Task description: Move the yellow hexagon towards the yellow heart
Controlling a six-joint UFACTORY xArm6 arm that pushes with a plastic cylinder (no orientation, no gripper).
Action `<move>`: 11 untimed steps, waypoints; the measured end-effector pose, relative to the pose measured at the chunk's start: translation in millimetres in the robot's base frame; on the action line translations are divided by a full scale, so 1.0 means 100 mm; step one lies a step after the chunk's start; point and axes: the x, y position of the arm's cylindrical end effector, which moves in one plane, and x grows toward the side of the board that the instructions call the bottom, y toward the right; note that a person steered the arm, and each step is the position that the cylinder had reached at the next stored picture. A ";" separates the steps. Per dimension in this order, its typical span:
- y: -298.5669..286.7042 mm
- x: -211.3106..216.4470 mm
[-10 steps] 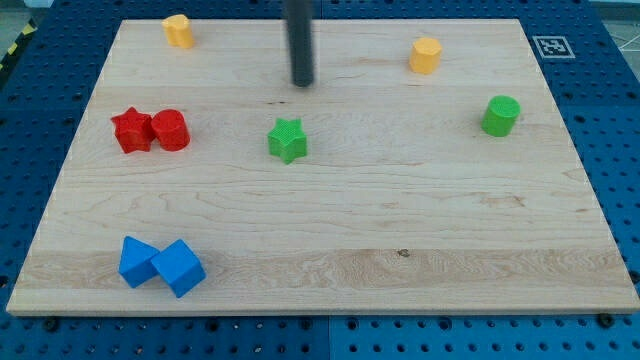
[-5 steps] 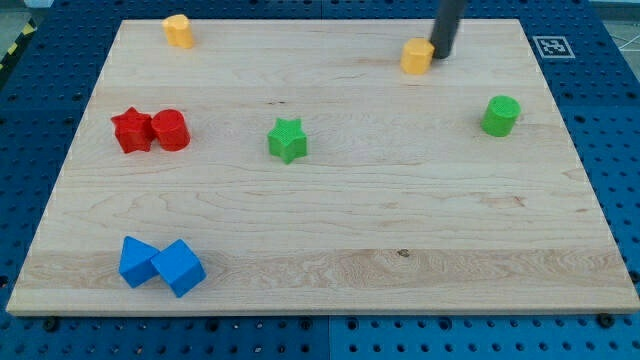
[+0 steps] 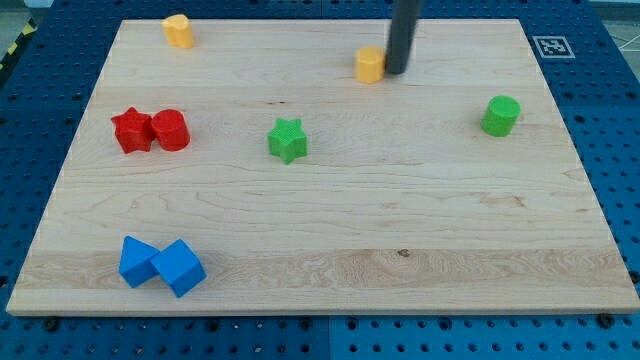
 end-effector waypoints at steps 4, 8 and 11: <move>-1.14 0.18; -2.20 -0.09; -1.64 -0.45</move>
